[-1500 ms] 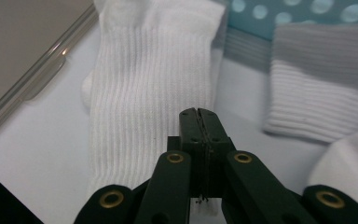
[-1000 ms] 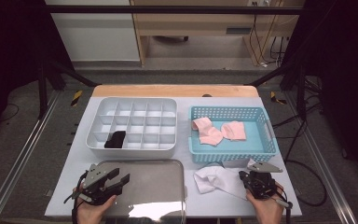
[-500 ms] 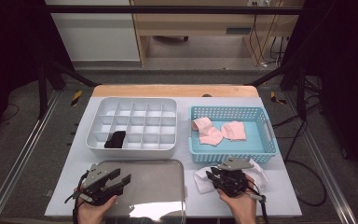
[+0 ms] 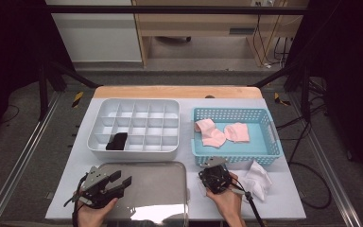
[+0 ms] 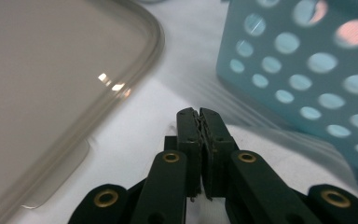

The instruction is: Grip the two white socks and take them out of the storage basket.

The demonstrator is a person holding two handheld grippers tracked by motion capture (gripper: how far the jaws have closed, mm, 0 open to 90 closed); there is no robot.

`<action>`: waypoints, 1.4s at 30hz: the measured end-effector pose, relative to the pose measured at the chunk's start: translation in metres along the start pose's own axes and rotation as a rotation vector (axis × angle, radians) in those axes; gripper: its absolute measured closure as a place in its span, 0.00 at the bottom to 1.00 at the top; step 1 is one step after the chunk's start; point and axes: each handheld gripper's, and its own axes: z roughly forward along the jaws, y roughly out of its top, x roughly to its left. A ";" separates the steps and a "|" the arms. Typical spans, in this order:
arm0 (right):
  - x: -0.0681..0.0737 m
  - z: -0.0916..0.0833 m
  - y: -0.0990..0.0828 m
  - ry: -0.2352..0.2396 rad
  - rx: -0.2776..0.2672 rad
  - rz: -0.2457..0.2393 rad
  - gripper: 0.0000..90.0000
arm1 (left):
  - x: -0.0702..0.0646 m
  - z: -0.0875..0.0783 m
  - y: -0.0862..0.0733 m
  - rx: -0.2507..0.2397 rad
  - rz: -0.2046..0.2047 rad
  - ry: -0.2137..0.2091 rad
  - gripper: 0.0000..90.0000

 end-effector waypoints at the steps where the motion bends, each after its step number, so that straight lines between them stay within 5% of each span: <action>1: 0.000 0.000 0.000 0.000 0.000 0.000 0.98 | 0.000 0.000 0.000 0.000 0.000 0.000 0.53; 8: -0.021 -0.046 0.005 0.043 -0.165 0.069 0.98 | -0.001 0.002 0.001 0.005 -0.004 -0.010 0.54; 14: -0.033 -0.070 -0.015 0.067 -0.195 0.086 0.98 | -0.008 0.006 0.006 0.008 0.003 -0.030 0.54; 19: -0.034 -0.071 -0.040 0.081 -0.164 0.109 0.98 | -0.016 0.009 0.013 0.004 0.017 -0.042 0.54; 22: -0.034 -0.063 -0.059 0.107 -0.094 0.129 0.97 | -0.027 0.015 0.021 0.012 0.040 -0.064 0.54; 29: -0.029 -0.050 -0.069 0.121 -0.040 0.112 0.95 | -0.053 0.030 0.032 0.020 0.074 -0.110 0.53; 32: -0.028 -0.054 -0.067 0.124 -0.065 0.107 0.90 | -0.067 0.040 0.039 0.034 0.092 -0.139 0.53; 34: -0.032 -0.065 -0.064 0.127 -0.147 0.116 0.87 | -0.082 0.050 0.045 0.055 0.118 -0.160 0.53; 38: -0.043 -0.074 -0.061 0.068 -0.216 0.149 0.84 | -0.100 0.067 0.051 0.091 0.156 -0.184 0.53; 42: -0.056 -0.073 -0.067 0.004 -0.216 0.184 0.81 | -0.114 0.082 0.055 0.113 0.170 -0.206 0.54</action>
